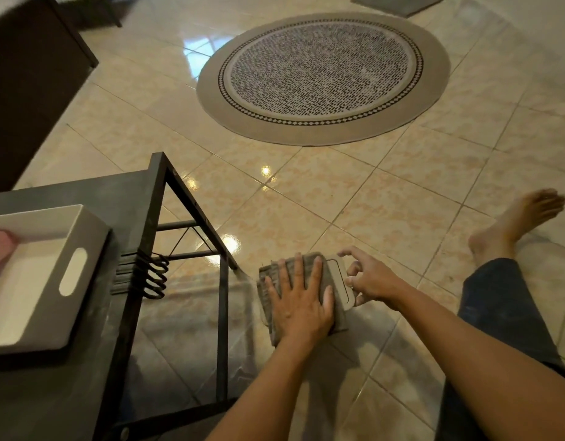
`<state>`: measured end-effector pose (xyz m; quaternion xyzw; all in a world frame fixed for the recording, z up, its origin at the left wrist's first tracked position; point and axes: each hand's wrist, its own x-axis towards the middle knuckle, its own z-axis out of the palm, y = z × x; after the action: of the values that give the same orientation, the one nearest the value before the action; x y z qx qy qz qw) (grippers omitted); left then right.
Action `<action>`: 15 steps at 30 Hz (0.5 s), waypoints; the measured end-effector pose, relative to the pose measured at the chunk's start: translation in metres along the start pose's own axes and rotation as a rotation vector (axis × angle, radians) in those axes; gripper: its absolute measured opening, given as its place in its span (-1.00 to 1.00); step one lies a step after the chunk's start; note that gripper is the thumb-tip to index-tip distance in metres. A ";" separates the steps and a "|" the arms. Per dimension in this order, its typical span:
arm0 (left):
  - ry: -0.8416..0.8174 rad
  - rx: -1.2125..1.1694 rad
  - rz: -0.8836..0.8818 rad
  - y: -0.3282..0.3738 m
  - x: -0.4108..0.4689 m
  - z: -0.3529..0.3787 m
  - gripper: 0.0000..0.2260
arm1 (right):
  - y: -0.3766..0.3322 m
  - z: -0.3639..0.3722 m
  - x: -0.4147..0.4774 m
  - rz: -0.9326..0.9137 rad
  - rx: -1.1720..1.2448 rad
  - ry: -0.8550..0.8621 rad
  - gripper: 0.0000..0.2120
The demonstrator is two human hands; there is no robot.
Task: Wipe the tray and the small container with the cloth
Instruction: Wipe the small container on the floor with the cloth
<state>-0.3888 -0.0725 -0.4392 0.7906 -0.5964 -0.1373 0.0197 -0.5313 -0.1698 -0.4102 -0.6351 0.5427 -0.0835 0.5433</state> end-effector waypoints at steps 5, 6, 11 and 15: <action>0.003 -0.010 0.077 0.008 0.020 -0.006 -0.43 | 0.003 -0.008 0.005 0.001 0.002 0.017 -0.52; 0.011 -0.012 0.032 0.002 0.021 -0.006 -0.42 | 0.005 -0.012 0.005 0.009 0.006 0.031 -0.52; 0.002 0.000 0.080 0.024 0.003 0.004 -0.42 | 0.009 -0.021 0.005 0.016 0.060 0.018 -0.51; 0.010 -0.025 0.030 0.019 0.029 -0.002 -0.43 | 0.013 -0.021 0.005 0.017 0.078 0.019 -0.51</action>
<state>-0.3994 -0.1057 -0.4395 0.7821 -0.6061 -0.1407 0.0346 -0.5515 -0.1837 -0.4141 -0.6077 0.5496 -0.1059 0.5633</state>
